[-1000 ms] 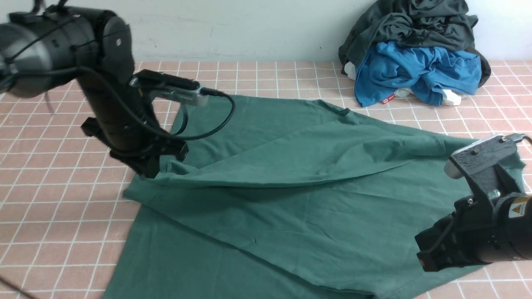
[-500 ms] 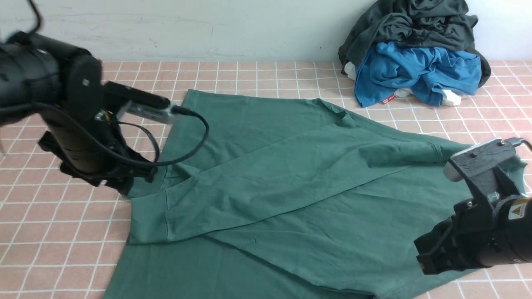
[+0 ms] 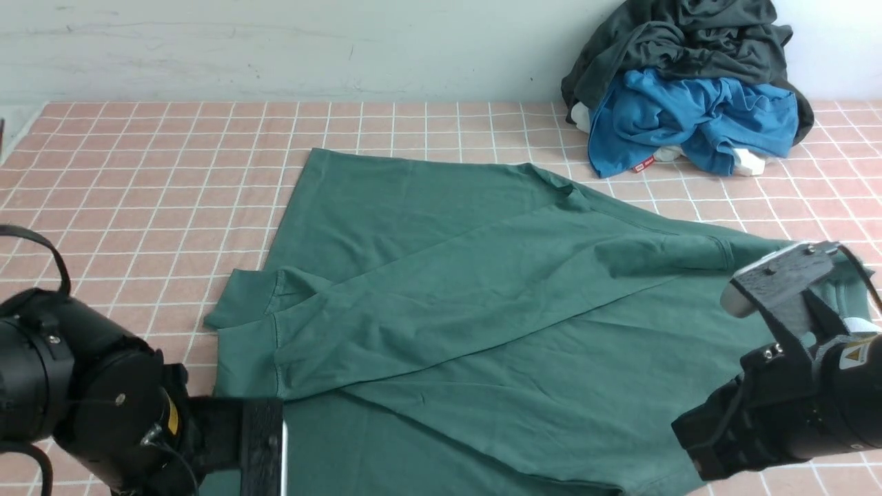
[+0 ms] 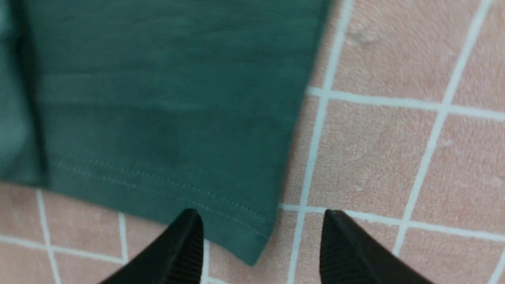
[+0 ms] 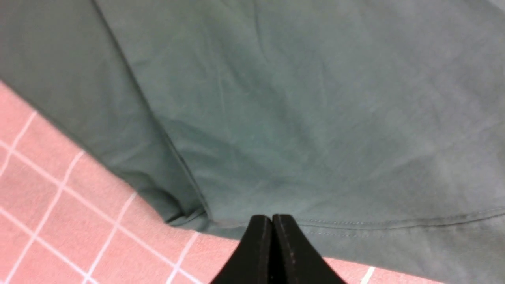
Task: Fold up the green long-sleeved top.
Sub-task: Use both arms simultaneously to clamp the lower edge of the clothing fabric
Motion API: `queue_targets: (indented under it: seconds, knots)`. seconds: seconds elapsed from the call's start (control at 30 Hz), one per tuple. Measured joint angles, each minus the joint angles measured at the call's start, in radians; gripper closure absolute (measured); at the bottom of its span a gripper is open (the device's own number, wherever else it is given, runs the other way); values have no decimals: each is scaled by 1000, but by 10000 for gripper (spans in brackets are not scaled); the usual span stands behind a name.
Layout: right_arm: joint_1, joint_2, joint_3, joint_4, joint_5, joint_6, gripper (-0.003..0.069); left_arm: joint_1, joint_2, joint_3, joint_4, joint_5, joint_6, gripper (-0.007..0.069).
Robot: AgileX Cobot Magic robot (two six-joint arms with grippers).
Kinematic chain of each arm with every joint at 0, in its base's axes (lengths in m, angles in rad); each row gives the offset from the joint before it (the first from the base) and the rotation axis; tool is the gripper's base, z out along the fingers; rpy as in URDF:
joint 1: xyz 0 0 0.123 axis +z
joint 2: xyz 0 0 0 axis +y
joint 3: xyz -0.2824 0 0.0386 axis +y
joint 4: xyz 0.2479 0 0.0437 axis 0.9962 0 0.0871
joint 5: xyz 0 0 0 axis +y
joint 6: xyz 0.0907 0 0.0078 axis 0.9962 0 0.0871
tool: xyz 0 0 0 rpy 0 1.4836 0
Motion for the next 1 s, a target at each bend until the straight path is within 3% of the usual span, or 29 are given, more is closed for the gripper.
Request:
queue_targets:
  seconds: [0.2, 0.3, 0.53, 0.57, 0.6, 0.63, 0.77, 0.9, 1.0]
  knots:
    - [0, 0, 0, 15, 6, -18, 673, 0, 57, 1, 0, -23, 43, 251]
    - [0, 0, 0, 16, 20, -18, 673, 0, 100, 1, 2, -37, 47, 288]
    - [0, 0, 0, 18, 26, -20, 673, 0, 89, 2, 6, -75, 43, 505]
    - [0, 0, 0, 18, 26, -21, 673, 0, 78, 2, 5, -81, 37, 569]
    - [0, 0, 0, 18, 27, -21, 673, 0, 76, 2, 5, -82, 35, 575]
    - [0, 0, 0, 18, 28, -21, 673, 0, 66, 2, 4, -84, 16, 609]
    - [0, -2, 0, 18, 32, -33, 673, 0, 45, 2, 4, -89, -36, 625]
    - [0, -49, -4, 18, 42, -122, 673, 0, -2, 2, 4, -89, -124, 625]
    - [0, -142, -7, 15, 8, -208, 673, 0, -51, 2, 4, -89, -271, 625]
